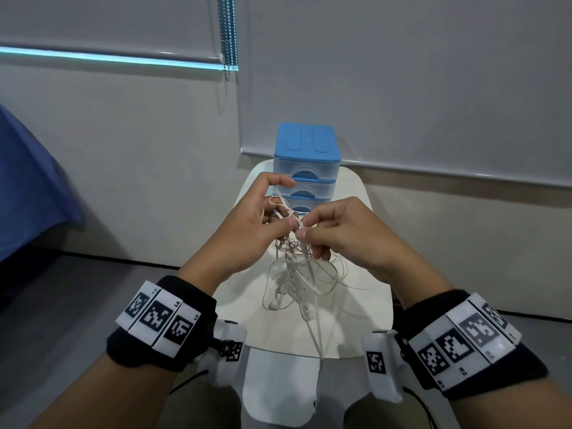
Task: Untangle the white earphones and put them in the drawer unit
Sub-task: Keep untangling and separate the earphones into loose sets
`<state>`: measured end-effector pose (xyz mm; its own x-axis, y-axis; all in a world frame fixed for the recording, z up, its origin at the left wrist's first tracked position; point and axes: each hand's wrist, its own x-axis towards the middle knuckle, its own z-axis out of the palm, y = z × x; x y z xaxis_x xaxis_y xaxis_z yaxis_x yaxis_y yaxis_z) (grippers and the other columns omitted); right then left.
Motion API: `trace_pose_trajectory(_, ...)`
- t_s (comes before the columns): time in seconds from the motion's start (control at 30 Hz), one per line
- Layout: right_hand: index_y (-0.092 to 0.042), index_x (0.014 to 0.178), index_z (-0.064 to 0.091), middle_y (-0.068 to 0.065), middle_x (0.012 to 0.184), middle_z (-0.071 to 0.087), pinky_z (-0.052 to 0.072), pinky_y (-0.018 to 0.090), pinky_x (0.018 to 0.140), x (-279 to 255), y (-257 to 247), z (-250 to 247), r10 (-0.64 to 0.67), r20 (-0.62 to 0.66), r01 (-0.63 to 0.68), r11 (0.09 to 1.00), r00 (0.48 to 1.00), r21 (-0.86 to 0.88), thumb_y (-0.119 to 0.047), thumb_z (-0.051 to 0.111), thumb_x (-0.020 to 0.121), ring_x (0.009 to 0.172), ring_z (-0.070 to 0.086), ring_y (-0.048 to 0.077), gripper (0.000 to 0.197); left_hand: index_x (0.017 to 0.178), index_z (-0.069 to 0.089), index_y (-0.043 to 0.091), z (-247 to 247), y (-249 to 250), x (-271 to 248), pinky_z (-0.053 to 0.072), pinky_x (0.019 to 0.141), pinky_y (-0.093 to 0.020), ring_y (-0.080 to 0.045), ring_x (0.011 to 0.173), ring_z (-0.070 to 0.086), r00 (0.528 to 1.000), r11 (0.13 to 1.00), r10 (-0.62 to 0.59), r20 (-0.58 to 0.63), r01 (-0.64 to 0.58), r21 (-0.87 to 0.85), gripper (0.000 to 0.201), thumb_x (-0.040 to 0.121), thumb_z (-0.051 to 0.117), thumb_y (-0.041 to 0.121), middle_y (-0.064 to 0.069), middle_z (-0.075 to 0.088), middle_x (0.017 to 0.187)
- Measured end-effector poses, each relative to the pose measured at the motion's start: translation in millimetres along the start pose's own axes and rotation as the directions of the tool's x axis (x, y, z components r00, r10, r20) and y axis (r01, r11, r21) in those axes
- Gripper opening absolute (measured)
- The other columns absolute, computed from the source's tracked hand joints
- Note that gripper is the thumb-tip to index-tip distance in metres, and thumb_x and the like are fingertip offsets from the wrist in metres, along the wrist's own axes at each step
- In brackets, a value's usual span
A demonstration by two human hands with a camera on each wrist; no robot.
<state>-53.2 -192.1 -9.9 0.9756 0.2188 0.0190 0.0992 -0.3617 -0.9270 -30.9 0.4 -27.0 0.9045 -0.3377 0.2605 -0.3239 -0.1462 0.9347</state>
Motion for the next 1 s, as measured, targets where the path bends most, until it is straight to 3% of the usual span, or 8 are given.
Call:
trace_pose_trajectory(0.13,0.001,0.088,0.073,0.006,0.062,0.061,0.044,0.027,0.058,5,-2,-4,-0.011,0.017,0.012,0.998,1.0,-0.065,-0.008,0.077,0.088,0.059,0.053,0.015,0.01,0.126,0.055,0.034,-1,2,4,0.054,0.078,-0.039,-0.023,0.077,0.057,1.0,1.0,0.021,-0.017,-0.021,0.013,0.045,0.095,0.067,0.002,-0.003,0.06,0.085)
trace_pose_trajectory(0.27,-0.014,0.076,0.076,0.017,0.078,0.07,0.05,0.048,0.074,4,1,-6,-0.078,-0.047,0.067,0.978,0.996,-0.197,-0.034,0.082,0.078,0.071,0.057,0.021,0.021,0.12,0.061,0.03,-4,1,5,0.052,0.075,-0.037,-0.032,0.075,0.059,0.997,0.998,0.053,-0.064,-0.052,0.026,0.037,0.095,0.068,0.003,0.0,0.056,0.082)
trace_pose_trajectory(0.37,-0.011,0.073,0.075,0.014,0.084,0.072,0.047,0.041,0.075,-1,-2,-8,-0.09,0.005,0.09,0.981,0.996,-0.172,-0.025,0.076,0.09,0.075,0.059,0.017,0.022,0.117,0.063,0.031,-2,1,5,0.052,0.076,-0.038,-0.044,0.088,0.061,0.994,0.997,0.071,-0.085,-0.069,0.017,0.035,0.095,0.069,0.005,0.0,0.058,0.084)
trace_pose_trajectory(0.57,-0.003,0.088,0.059,0.017,0.075,0.074,0.044,0.031,0.065,2,-6,-4,-0.069,-0.027,0.07,0.997,0.997,0.03,-0.006,0.058,0.099,0.064,0.065,0.022,0.011,0.115,0.063,0.032,-1,3,7,0.049,0.075,-0.035,-0.026,0.078,0.056,0.994,0.996,0.085,-0.068,-0.085,0.004,0.035,0.095,0.069,0.004,0.003,0.058,0.082)
trace_pose_trajectory(0.67,-0.003,0.098,0.055,0.02,0.073,0.073,0.045,0.03,0.061,2,-5,-4,-0.084,0.011,0.084,0.996,0.996,0.008,0.002,0.065,0.093,0.06,0.064,0.024,0.013,0.11,0.064,0.028,-2,6,6,0.049,0.072,-0.03,-0.02,0.075,0.054,0.993,0.995,0.101,-0.057,-0.099,0.026,0.028,0.095,0.069,0.005,0.003,0.06,0.084)
trace_pose_trajectory(0.8,-0.011,0.087,0.063,0.006,0.061,0.067,0.046,0.029,0.061,5,-3,-2,-0.109,0.013,0.11,0.985,0.994,-0.132,-0.012,0.08,0.088,0.054,0.058,0.017,0.017,0.102,0.066,0.02,-6,8,7,0.046,0.066,-0.022,-0.017,0.072,0.053,0.99,0.992,0.126,-0.068,-0.125,0.023,0.017,0.095,0.07,0.006,0.001,0.063,0.083)
trace_pose_trajectory(0.87,-0.012,0.08,0.067,-0.006,0.06,0.062,0.045,0.031,0.062,6,-4,-1,-0.146,0.023,0.147,0.959,0.989,-0.242,-0.018,0.076,0.091,0.055,0.053,0.01,0.016,0.1,0.065,0.015,-5,12,7,0.043,0.062,-0.017,-0.013,0.068,0.053,0.996,0.997,0.081,-0.035,-0.081,0.012,0.009,0.095,0.073,0.015,-0.002,0.064,0.081)
trace_pose_trajectory(1.0,-0.02,0.074,0.058,-0.017,0.063,0.06,0.039,0.024,0.062,7,-18,-4,-0.261,-0.033,0.236,0.913,0.965,-0.332,-0.015,0.068,0.094,0.06,0.048,0.005,0.023,0.085,0.07,0.024,-5,14,9,0.04,0.061,-0.013,-0.005,0.069,0.051,0.99,0.995,-0.084,0.114,0.077,0.064,0.032,0.086,0.076,0.055,0.007,0.062,0.08)
